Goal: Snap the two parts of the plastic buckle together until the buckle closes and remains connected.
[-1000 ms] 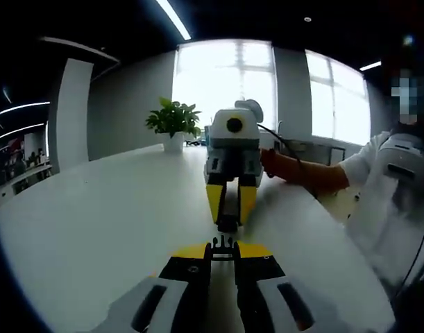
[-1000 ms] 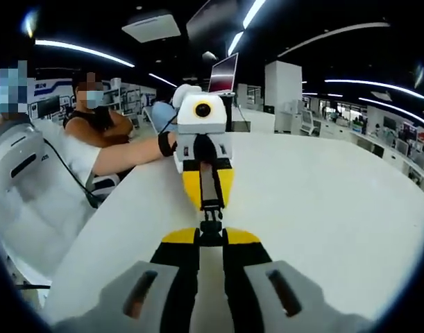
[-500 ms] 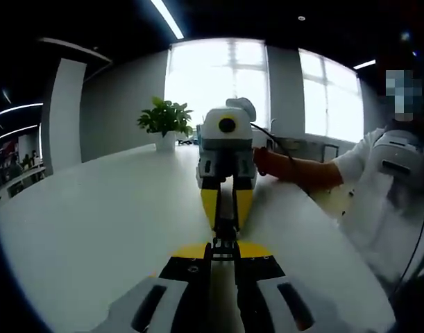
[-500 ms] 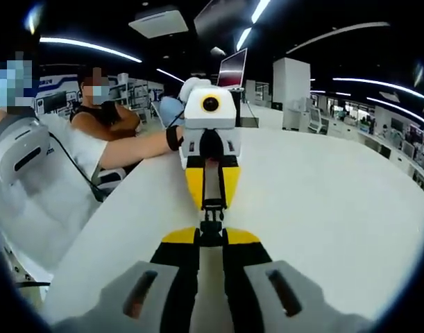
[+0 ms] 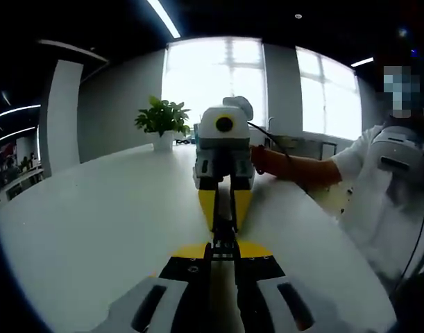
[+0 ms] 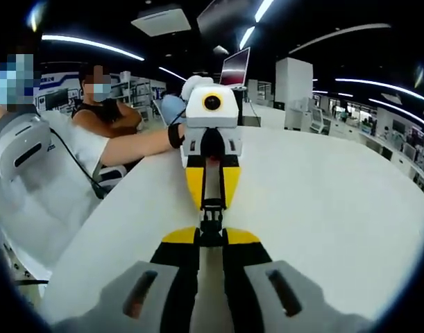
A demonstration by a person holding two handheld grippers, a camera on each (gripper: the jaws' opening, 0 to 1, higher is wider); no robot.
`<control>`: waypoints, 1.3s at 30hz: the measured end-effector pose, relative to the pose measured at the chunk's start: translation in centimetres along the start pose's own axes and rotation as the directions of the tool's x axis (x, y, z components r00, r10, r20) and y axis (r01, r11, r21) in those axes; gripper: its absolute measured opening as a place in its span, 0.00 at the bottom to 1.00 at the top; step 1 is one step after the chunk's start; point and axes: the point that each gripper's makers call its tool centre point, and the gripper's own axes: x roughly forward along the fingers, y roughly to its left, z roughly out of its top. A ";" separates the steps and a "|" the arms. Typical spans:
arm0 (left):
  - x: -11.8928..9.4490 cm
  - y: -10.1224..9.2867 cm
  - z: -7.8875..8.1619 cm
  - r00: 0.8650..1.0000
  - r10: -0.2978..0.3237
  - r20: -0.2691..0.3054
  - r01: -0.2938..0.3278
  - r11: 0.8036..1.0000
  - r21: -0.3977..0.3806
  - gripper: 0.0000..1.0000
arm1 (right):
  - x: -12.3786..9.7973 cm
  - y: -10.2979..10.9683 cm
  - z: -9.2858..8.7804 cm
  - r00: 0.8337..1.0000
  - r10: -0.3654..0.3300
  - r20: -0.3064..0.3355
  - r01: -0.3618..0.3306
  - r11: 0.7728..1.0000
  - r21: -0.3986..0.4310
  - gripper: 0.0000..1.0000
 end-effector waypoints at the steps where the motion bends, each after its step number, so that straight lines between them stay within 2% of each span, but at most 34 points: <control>1: 0.0 0.0 0.0 1.000 -0.001 0.001 0.001 1.000 0.000 0.12 | 0.0 0.0 0.0 1.000 0.000 0.001 0.000 1.000 0.000 0.11; 6: 0.3 -0.4 -0.1 1.000 -0.012 -0.003 0.012 1.000 0.002 0.12 | 0.2 0.2 -0.1 1.000 0.005 -0.004 -0.005 1.000 0.000 0.11; 14: 0.2 0.7 -0.6 0.999 -0.015 -0.034 0.015 1.000 0.008 0.11 | 0.5 0.3 -0.7 0.999 0.010 -0.038 -0.010 1.000 -0.006 0.11; 19: 0.3 1.0 -0.9 0.999 -0.019 -0.045 0.018 1.000 -0.007 0.11 | 0.3 0.5 -0.8 0.999 0.015 -0.033 -0.014 1.000 0.008 0.11; 31: 0.1 1.0 -0.9 0.999 -0.025 -0.034 0.024 0.999 -0.035 0.11 | -0.5 0.8 -0.8 0.999 0.016 -0.032 -0.015 1.000 0.017 0.10; 34: 0.1 1.2 -0.9 0.999 -0.031 -0.030 0.028 0.997 -0.074 0.11 | -0.4 0.9 -0.7 0.999 0.018 -0.030 -0.017 1.000 0.020 0.10; 39: 0.4 0.6 -0.9 0.999 -0.049 -0.015 0.047 0.996 -0.074 0.10 | 0.2 1.6 -0.5 0.999 0.035 -0.010 -0.035 0.999 0.018 0.10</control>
